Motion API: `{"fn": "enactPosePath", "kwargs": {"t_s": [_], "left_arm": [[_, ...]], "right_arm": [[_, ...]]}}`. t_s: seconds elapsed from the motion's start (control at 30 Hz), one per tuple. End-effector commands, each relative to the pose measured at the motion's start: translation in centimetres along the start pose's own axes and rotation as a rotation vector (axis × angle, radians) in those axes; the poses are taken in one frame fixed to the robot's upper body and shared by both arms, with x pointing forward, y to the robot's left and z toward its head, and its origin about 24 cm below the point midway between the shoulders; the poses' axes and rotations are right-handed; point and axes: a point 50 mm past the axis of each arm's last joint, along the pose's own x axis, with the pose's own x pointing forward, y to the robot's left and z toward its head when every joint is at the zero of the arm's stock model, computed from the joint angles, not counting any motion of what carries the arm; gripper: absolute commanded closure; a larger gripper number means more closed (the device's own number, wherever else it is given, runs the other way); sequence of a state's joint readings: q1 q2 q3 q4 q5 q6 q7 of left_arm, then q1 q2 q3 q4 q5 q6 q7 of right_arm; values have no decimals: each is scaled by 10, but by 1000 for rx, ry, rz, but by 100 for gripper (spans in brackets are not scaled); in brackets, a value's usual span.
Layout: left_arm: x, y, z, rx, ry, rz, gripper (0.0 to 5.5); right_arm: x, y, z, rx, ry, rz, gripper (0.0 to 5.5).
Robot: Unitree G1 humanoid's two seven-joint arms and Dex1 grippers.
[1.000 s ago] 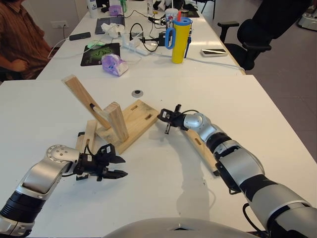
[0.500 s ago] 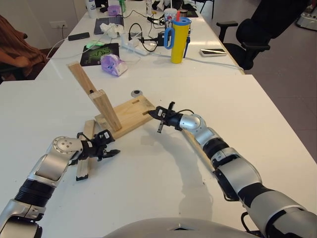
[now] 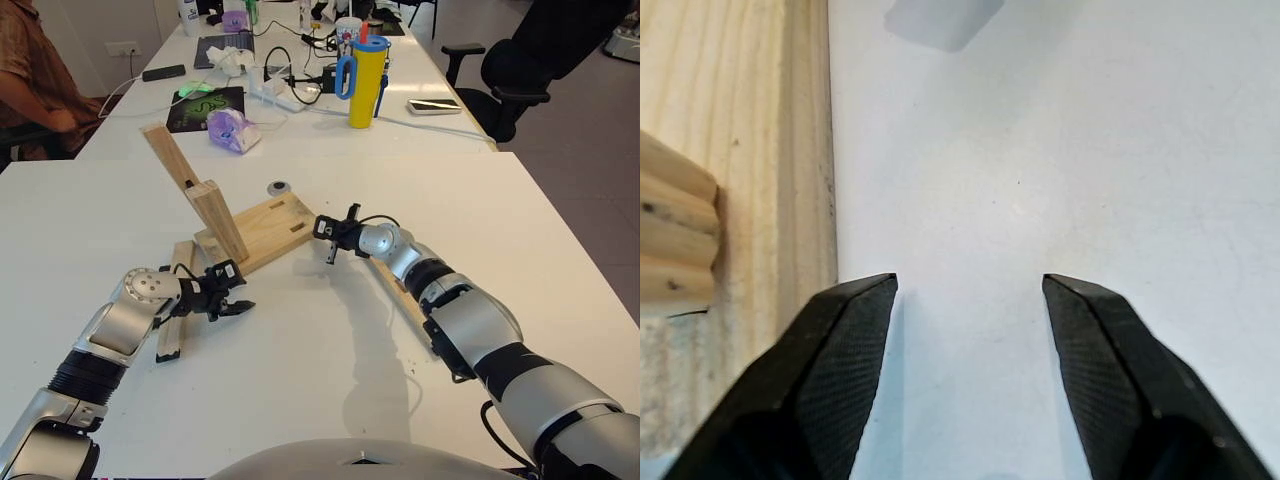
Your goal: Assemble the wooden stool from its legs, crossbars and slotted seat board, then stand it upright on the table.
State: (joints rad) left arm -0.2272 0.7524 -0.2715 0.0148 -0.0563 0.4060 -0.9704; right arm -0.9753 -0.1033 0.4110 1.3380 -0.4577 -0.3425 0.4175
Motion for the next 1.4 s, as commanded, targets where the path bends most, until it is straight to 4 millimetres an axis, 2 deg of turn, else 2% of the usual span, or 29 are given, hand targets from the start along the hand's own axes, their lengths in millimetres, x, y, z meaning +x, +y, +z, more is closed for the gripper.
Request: {"fn": "enactPosePath", "kwargs": {"t_s": [0.03,0.13,0.2,0.27,0.4,0.5,0.6,0.87,1.07,1.4], "left_arm": [[2,-4,-10,-29,31,16,276],[1,-5,-8,-20,31,-2,276],[-16,-5,10,-42,-123,-38,276],[-40,0,18,-61,-234,-47,276],[-89,17,5,-153,-280,-30,235],[-107,32,-1,-233,-359,41,191],[-99,32,-9,-269,-331,52,144],[-43,30,-7,-390,-414,167,144],[-29,28,-16,-411,-386,228,227],[-22,28,-8,-368,-421,181,386]], "right_arm": [[0,1,-2,-33,16,2,550],[-1,2,-5,-49,33,3,550],[-5,-2,-8,-16,4,-22,550],[-11,-7,-13,26,-25,-60,550],[-28,-22,-25,139,-99,-198,550],[-41,-25,-34,210,-145,-265,550],[-50,-20,-40,242,-167,-289,550],[-55,-19,-31,278,-188,-307,550],[-55,-16,-26,277,-198,-294,550],[-54,-11,-29,288,-182,-278,550]]}}
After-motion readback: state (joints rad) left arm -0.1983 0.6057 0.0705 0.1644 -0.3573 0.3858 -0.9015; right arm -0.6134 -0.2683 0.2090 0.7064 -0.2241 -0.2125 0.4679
